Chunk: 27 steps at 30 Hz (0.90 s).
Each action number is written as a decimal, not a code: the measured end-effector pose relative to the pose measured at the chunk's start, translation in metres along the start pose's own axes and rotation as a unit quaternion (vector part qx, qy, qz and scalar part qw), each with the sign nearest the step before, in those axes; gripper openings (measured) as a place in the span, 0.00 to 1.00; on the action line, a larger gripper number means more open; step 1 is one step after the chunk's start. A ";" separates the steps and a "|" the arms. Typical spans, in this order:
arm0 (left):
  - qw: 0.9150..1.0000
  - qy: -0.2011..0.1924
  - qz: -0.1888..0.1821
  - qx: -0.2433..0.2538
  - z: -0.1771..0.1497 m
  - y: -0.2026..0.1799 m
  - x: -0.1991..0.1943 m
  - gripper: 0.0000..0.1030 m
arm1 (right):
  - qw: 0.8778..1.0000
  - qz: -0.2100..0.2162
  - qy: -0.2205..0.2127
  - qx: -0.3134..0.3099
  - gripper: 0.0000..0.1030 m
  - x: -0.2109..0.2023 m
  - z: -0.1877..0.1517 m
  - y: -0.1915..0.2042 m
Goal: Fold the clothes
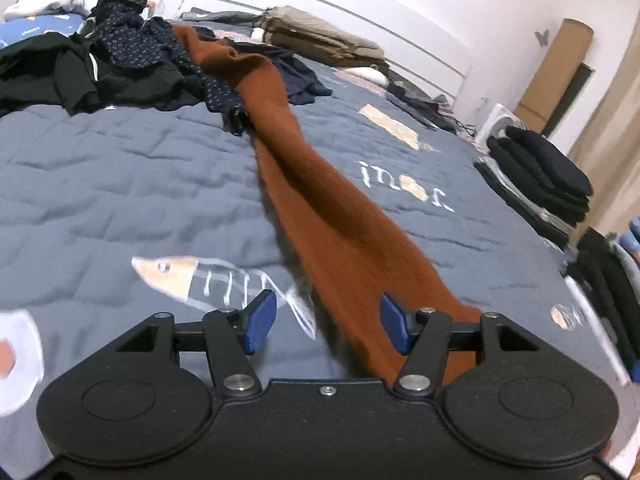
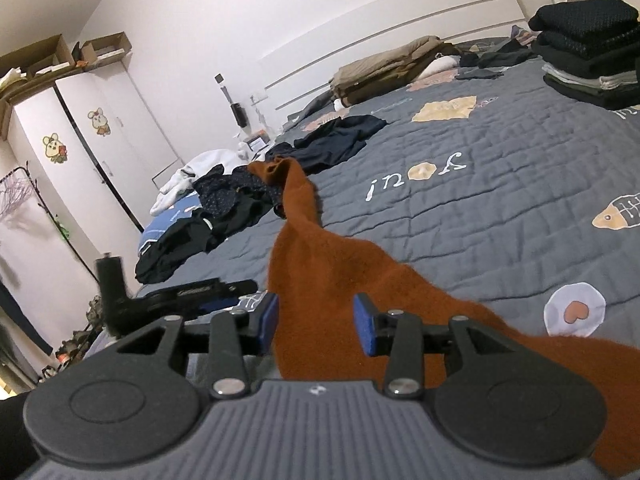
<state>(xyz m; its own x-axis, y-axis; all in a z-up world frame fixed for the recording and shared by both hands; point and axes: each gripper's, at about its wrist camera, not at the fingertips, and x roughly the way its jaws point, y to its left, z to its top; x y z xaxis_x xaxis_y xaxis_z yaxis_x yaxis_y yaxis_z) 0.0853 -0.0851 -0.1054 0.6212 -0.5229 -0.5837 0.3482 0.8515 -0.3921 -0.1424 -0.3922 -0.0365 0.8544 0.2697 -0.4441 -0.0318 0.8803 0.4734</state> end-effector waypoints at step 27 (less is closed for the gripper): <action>0.995 -0.010 -0.042 0.095 -0.003 -0.016 -0.001 0.04 | 1.000 0.006 -0.005 0.008 0.39 0.015 0.004 0.014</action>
<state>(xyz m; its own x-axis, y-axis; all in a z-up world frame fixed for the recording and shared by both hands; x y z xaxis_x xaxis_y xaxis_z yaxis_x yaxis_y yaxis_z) 0.0769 -0.0987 -0.1012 0.5978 -0.5927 -0.5397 0.5242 0.7984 -0.2962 -0.1276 -0.3775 -0.0338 0.8596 0.2753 -0.4304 -0.0329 0.8705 0.4911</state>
